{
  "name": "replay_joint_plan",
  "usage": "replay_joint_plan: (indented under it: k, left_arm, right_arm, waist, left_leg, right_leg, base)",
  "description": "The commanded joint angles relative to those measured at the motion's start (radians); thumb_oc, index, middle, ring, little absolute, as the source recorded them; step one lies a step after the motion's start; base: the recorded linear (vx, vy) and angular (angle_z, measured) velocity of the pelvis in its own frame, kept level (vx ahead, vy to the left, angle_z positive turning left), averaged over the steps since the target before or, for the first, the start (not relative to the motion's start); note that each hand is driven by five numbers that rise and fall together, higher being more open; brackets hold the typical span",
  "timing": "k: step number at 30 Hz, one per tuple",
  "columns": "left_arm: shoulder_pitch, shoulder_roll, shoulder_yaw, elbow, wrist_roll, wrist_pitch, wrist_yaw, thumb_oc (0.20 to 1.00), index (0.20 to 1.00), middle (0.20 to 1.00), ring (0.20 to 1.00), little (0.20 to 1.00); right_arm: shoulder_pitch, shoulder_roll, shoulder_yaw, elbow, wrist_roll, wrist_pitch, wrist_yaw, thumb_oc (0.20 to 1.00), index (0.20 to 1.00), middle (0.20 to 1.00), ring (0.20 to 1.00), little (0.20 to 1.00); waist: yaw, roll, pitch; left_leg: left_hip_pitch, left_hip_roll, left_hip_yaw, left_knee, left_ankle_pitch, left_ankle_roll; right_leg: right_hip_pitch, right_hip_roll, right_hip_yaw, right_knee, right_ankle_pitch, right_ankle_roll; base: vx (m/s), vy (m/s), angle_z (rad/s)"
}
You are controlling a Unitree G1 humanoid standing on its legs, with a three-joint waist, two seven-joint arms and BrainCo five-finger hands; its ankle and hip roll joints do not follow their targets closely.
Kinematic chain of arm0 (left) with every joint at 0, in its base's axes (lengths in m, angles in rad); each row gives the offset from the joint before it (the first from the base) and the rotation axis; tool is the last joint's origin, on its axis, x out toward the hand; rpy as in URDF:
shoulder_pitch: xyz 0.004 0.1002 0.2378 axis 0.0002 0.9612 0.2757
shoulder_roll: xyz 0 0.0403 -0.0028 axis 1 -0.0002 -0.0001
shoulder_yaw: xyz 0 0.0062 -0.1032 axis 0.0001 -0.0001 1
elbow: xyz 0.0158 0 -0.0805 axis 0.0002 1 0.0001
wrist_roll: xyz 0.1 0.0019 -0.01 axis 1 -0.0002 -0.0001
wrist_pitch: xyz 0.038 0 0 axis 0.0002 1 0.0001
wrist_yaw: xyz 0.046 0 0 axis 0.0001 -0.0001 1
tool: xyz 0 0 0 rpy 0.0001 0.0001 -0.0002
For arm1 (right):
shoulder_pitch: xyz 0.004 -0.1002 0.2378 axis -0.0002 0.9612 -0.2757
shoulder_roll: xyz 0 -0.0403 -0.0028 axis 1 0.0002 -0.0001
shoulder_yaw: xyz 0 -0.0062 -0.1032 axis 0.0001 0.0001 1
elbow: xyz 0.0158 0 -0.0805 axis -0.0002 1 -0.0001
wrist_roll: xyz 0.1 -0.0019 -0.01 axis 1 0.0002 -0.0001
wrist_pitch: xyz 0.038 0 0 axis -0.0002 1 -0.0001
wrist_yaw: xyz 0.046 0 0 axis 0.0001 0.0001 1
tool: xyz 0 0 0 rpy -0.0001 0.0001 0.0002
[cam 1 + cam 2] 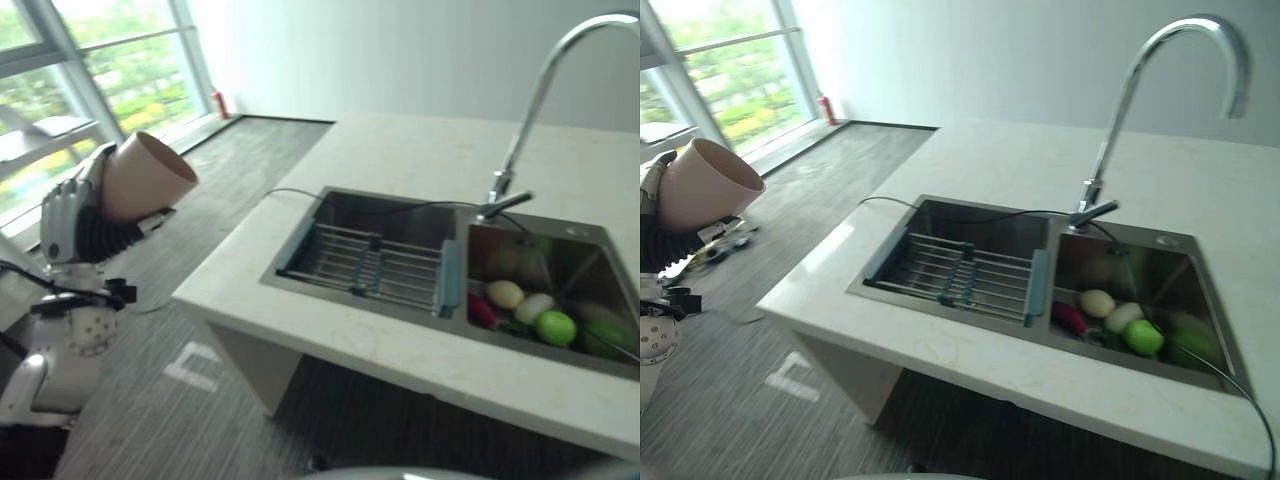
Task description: Place the dishes in the dishwasher.
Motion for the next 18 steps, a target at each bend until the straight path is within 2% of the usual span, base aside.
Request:
replay_joint_plan:
  k: [1,4,5,7,8,11,14,15,18]
  left_arm:
    - [-0.093,-0.003,0.093,-0.043,0.045,-0.078,0.054,0.200,0.200,0.200,0.200,0.200]
    - [-0.099,-0.010,0.089,-0.036,0.038,-0.096,0.058,0.200,0.200,0.200,0.200,0.200]
    - [-0.110,-0.013,0.091,-0.040,0.019,-0.116,0.048,0.200,0.200,0.200,0.200,0.200]
    - [-0.118,-0.016,0.087,-0.043,0.009,-0.124,0.034,0.200,0.200,0.200,0.200,0.200]
    - [-0.135,-0.014,0.072,-0.041,0.005,-0.139,0.011,0.200,0.200,0.200,0.200,0.200]
    - [-0.174,-0.006,0.025,-0.043,0.027,-0.138,-0.027,0.200,0.200,0.200,0.200,0.200]
    - [-0.190,0.009,-0.006,-0.057,0.034,-0.131,-0.048,0.200,0.200,0.200,0.200,0.200]
    - [-0.202,0.021,-0.022,-0.065,0.024,-0.128,-0.058,0.200,0.200,0.200,0.200,0.200]
    - [-0.226,0.044,-0.040,-0.067,0.003,-0.126,-0.072,0.200,0.200,0.200,0.200,0.200]
  right_arm:
    - [-0.105,-0.020,-0.046,0.000,0.028,-0.024,-0.015,1.000,1.000,1.000,1.000,1.000]
    - [-0.100,-0.025,-0.065,0.027,0.015,-0.046,-0.025,1.000,1.000,1.000,1.000,1.000]
    - [-0.092,-0.025,-0.082,0.060,0.031,-0.034,-0.036,1.000,1.000,1.000,1.000,1.000]
    - [-0.087,-0.021,-0.092,0.078,0.058,-0.018,-0.026,1.000,1.000,1.000,1.000,1.000]
    - [-0.084,-0.017,-0.100,0.097,0.053,-0.010,-0.012,1.000,1.000,1.000,1.000,1.000]
    - [-0.079,-0.006,-0.088,0.112,0.036,-0.011,0.013,1.000,1.000,1.000,1.000,1.000]
    - [-0.086,0.004,-0.085,0.109,0.057,-0.033,0.031,1.000,1.000,1.000,1.000,1.000]
    - [-0.091,0.008,-0.080,0.100,0.072,-0.042,0.019,1.000,1.000,1.000,1.000,1.000]
    - [-0.103,0.007,-0.085,0.086,0.092,-0.050,0.018,1.000,1.000,1.000,1.000,1.000]
  waist:
    - [-0.008,-0.012,0.105]
    - [-0.021,-0.023,0.108]
    - [-0.038,-0.023,0.096]
    - [-0.052,-0.020,0.086]
    - [-0.068,-0.016,0.075]
    - [-0.086,-0.011,0.068]
    - [-0.079,-0.009,0.066]
    - [-0.069,-0.006,0.064]
    - [-0.051,-0.005,0.062]
  left_leg:
    - [0.141,0.039,0.093,0.051,-0.001,-0.102]
    - [0.150,0.034,0.117,0.134,-0.038,-0.086]
    - [0.173,0.056,0.169,0.148,-0.033,-0.088]
    - [0.194,0.072,0.210,0.140,-0.024,-0.092]
    - [0.220,0.082,0.259,0.117,-0.024,-0.093]
    - [0.254,0.060,0.304,0.050,-0.039,-0.083]
    - [0.266,0.020,0.277,0.018,-0.060,-0.061]
    - [0.256,-0.006,0.248,0.014,-0.075,-0.044]
    - [0.244,-0.050,0.199,0.009,-0.102,-0.009]
  right_leg:
    - [-0.019,-0.017,0.037,0.007,0.010,0.047]
    - [-0.036,-0.026,0.018,0.011,0.030,0.040]
    - [-0.047,-0.032,-0.012,0.014,0.042,0.039]
    - [-0.051,-0.037,-0.035,0.017,0.047,0.040]
    - [-0.054,-0.048,-0.059,0.020,0.056,0.048]
    - [-0.056,-0.069,-0.084,0.027,0.069,0.065]
    - [-0.059,-0.100,-0.082,0.045,0.077,0.089]
    - [-0.059,-0.121,-0.077,0.056,0.087,0.101]
    - [-0.070,-0.152,-0.065,0.106,0.085,0.105]
  base:
    - [-0.19,0.073,1.03]
    - [-0.19,0.106,0.87]
    - [-0.26,0.228,1.33]
    - [-0.20,0.229,2.38]
    - [-0.15,0.217,2.56]
    - [-0.16,0.324,0.98]
    - [-0.17,0.394,1.02]
    - [-0.14,0.313,0.15]
    - [-0.13,0.343,0.53]
